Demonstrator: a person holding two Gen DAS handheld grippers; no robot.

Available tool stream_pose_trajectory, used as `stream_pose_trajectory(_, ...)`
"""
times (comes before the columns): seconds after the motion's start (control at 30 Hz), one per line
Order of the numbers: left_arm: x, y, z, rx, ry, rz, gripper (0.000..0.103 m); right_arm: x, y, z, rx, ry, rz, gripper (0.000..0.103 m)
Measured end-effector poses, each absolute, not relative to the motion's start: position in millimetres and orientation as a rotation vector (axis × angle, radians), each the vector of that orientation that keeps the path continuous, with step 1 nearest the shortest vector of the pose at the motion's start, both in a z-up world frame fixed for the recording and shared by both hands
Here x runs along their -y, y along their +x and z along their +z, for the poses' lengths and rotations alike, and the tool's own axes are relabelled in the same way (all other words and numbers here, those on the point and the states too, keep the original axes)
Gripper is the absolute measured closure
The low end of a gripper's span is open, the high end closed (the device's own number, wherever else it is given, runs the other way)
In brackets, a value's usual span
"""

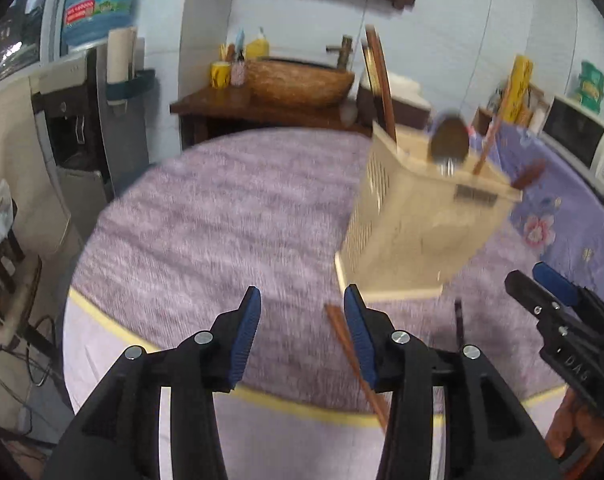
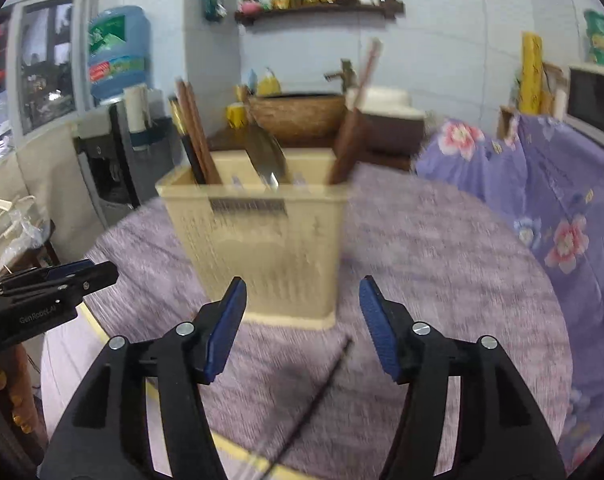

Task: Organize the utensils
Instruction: 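Move both grippers back to the remaining chopsticks and small spoon on the table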

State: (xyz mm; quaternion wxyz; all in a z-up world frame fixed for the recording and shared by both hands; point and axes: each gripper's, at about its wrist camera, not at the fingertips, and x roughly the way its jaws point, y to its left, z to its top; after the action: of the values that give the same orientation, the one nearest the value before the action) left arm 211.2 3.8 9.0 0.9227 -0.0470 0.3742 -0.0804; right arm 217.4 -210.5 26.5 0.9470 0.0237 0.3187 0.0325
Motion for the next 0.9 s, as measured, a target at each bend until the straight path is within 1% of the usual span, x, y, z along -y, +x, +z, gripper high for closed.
stream_pose_trajectory(0.17,13.0,188.7,-25.1,-0.857,-0.054,-0.201,0.059,217.5,192.1,-16.8,-0.794,0.085,0.046,0.041)
stream_pose_trajectory(0.37,28.5,171.2,-41.6,-0.903,-0.036,-0.232,0.059,220.7,170.2,-39.7,-0.841,0.107,0.024,0.036)
stream_pose_trajectory(0.57,40.4,163.1,-51.5,-0.929,-0.007,-0.23,0.059,216.0,168.9,-45.4,-0.875,0.103,0.027,0.035)
stream_pose_trajectory(0.9,50.9,160.9,-55.8,-0.941,0.009,-0.24,0.059,217.3,164.4,-46.2,-0.878,0.11,0.019,0.032)
